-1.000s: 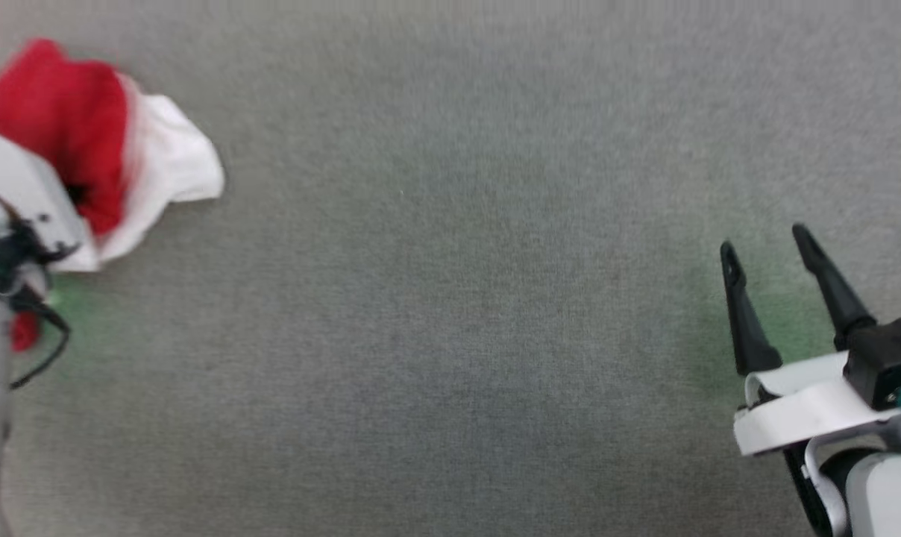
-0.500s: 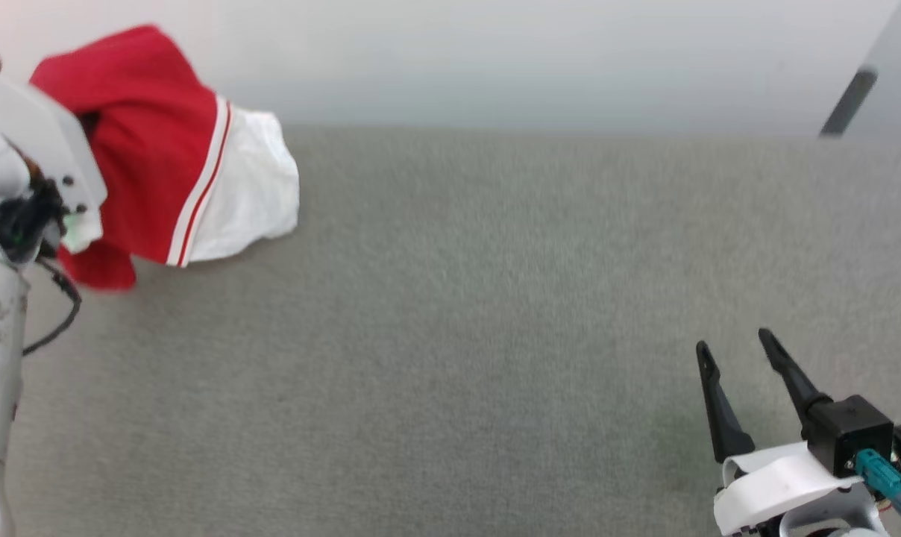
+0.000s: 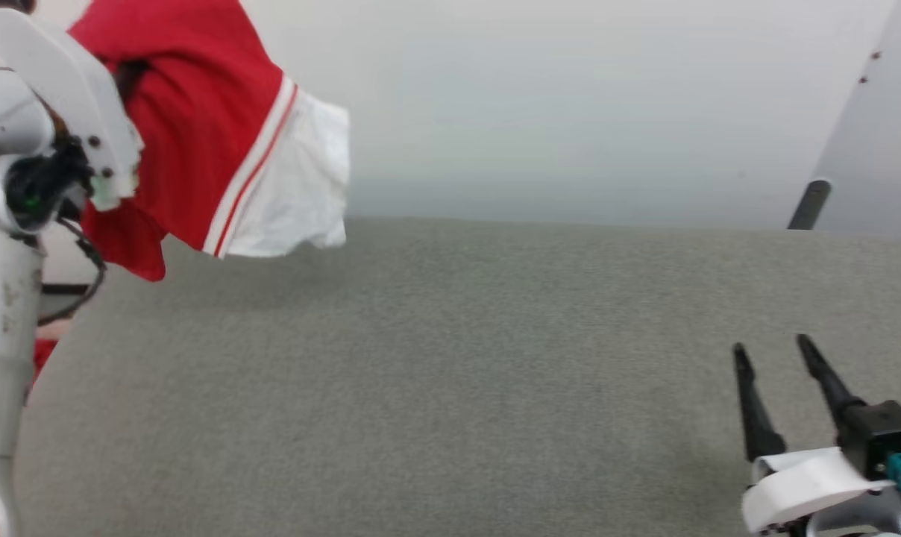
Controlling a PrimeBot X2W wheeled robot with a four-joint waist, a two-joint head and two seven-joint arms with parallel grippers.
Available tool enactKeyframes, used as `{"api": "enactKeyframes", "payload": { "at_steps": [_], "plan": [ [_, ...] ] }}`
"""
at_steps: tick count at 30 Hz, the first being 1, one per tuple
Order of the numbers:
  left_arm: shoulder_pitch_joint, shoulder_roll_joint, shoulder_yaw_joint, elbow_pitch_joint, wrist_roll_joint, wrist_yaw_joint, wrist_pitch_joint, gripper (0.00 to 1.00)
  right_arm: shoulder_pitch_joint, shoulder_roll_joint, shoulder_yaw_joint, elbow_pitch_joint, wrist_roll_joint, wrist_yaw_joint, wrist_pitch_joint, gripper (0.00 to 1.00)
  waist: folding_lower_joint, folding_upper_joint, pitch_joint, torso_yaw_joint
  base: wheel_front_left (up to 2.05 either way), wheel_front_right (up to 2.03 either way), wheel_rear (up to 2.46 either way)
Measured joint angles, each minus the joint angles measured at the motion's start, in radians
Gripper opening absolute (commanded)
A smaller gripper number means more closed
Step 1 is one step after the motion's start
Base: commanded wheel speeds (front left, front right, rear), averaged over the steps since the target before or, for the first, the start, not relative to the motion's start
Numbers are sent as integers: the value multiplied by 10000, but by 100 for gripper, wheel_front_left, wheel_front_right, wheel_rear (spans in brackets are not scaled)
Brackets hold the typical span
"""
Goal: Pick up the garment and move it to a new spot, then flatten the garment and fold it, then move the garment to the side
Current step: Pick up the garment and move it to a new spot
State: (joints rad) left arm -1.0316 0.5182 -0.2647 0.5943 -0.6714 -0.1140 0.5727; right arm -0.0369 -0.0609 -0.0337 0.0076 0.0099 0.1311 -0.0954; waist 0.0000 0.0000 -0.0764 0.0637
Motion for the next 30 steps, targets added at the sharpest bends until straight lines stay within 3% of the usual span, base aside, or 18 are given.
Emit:
{"api": "enactKeyframes", "payload": {
  "at_steps": [5,18,25,30],
  "plan": [
    [457,-186,-94,-984,-245,199,539,0,-1,-128,-683,132,-203,0,-4,100,0,0,-82,-482,0,0,0],
    [2073,-871,-433,-3810,-800,1381,1766,0,-73,-418,-2514,272,-430,0,77,100,0,0,-90,-2138,0,0,0],
    [2811,-1350,-709,-4569,-915,1814,1900,0,58,-297,-3072,173,-474,0,132,100,0,0,27,-2997,0,0,0],
    [3260,-1572,-909,-4567,-1030,1877,1896,0,136,-130,-3001,190,-527,0,161,100,0,0,207,-3509,0,0,0]
  ]
}}
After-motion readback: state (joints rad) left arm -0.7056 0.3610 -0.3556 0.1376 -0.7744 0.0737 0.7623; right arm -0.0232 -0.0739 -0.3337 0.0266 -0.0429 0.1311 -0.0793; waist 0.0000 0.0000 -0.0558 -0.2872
